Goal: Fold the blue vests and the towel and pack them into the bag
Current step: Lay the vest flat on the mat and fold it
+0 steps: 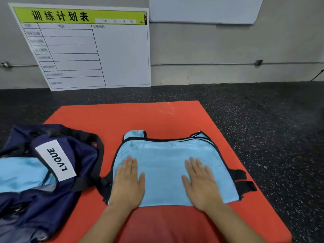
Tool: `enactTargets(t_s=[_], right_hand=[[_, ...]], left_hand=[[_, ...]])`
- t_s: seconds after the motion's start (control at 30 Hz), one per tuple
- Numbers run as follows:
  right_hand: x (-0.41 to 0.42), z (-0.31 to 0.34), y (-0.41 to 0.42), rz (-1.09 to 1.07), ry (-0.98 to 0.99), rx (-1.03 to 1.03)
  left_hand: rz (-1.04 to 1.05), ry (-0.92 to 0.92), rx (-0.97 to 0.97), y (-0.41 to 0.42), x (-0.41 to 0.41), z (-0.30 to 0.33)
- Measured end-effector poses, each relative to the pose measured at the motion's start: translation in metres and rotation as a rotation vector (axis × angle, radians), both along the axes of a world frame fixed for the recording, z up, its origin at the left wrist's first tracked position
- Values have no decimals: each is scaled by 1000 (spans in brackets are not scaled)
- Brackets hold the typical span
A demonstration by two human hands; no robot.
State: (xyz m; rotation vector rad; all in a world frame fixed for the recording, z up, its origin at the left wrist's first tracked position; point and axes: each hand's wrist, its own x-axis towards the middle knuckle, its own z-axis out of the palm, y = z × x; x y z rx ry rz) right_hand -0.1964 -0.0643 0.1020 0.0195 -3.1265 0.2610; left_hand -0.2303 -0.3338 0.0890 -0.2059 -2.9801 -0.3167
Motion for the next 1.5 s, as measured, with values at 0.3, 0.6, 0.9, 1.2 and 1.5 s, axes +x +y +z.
enactTargets(t_s=[0.3,0.6,0.9,1.2,1.5], right_hand=[[7,20,66,-162,-43,182],[-64,62,-53,299,18,-55],[-172,55,-135,418,-250,-268],[-206,35,-125,410,-110,-197],[-253,43,-28,-66,-27,-115]], left_hand=[[151,-27,-4,-37,-4,11],[85,-20,-23,-34,-16,15],[23,1,-78,-45,-40,16],[6,-9,-30,-35,-81,30],[-63,27,12,-28,-76,26]])
